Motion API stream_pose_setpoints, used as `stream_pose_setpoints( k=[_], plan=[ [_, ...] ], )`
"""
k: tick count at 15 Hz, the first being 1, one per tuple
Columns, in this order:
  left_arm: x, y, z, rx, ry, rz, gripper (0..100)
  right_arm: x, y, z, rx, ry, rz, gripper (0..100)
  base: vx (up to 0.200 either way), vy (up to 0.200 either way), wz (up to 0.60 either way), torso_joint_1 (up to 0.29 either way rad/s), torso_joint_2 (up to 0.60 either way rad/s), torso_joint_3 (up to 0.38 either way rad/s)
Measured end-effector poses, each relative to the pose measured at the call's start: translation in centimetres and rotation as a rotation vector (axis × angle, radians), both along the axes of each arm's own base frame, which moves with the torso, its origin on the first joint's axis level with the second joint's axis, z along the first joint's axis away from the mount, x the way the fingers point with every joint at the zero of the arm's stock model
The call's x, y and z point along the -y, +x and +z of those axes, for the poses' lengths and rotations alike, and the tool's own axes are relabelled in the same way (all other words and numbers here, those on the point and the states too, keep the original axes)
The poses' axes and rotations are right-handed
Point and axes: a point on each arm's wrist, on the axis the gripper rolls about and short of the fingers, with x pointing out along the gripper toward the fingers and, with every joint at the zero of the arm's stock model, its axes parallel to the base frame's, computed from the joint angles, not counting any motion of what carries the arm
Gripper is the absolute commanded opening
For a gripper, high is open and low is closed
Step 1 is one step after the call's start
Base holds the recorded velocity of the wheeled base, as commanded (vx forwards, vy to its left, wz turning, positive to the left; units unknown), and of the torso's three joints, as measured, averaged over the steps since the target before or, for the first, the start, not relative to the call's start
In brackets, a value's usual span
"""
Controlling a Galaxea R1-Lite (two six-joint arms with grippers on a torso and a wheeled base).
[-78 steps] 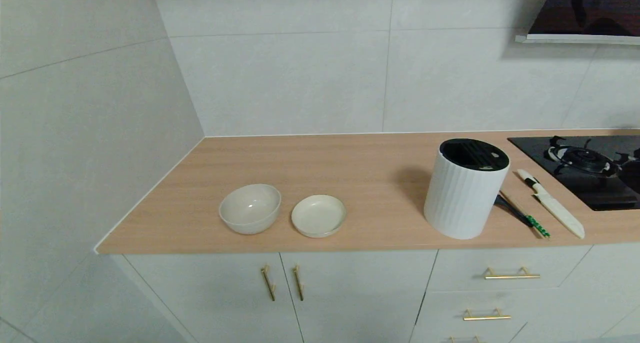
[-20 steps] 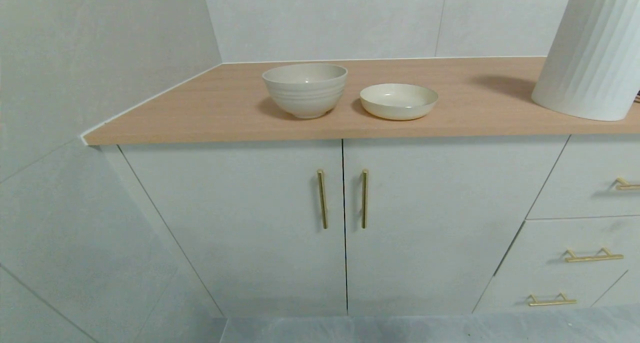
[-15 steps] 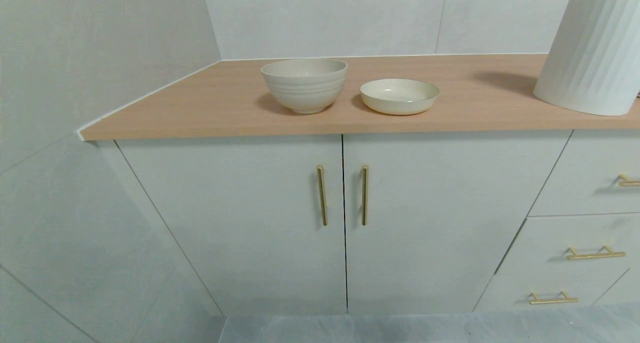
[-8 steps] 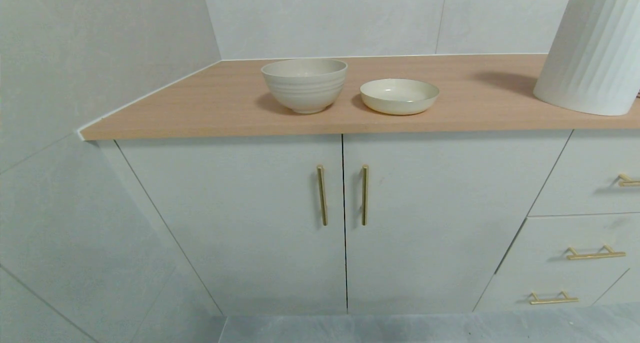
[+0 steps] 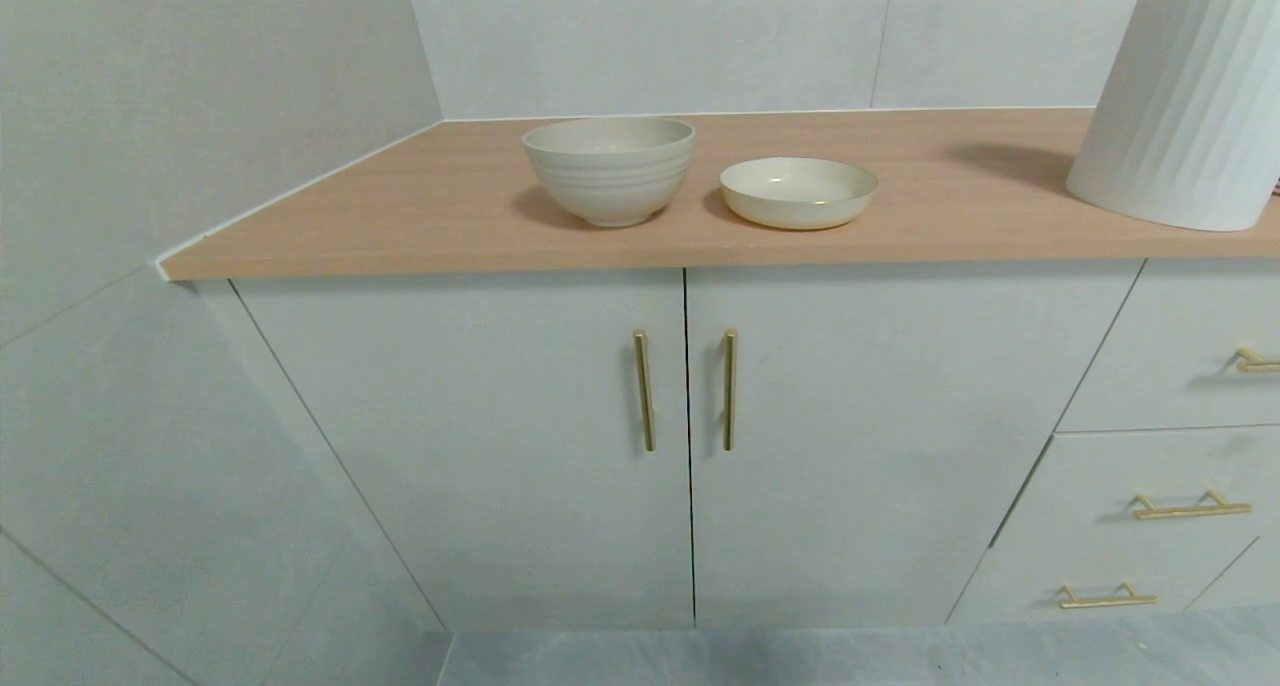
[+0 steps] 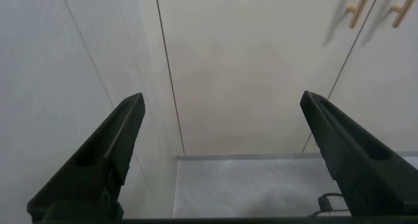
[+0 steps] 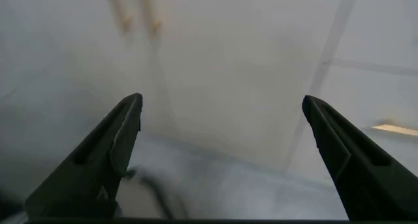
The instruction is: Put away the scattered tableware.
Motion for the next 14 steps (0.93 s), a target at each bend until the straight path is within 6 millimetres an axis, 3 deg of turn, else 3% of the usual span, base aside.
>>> stream_pose_setpoints(
  k=[7,10,14],
  plan=[
    [0.0,0.0,0.0,0.0,-0.001,0.0,100,-1.3,7.6,3.6,-0.319,-0.051,0.285,100,0.0,0.0,0.0,0.0,0.0,0.0],
    [0.0,0.0,0.0,0.001,-0.001,-0.001,100,-3.4,12.0,4.5,-0.341,-0.074,0.413,100,0.0,0.0,0.0,0.0,0.0,0.0],
    [0.0,0.0,0.0,0.0,-0.001,0.0,100,-7.4,17.5,4.0,-0.343,-0.085,0.536,100,0.0,0.0,0.0,0.0,0.0,0.0]
  ],
)
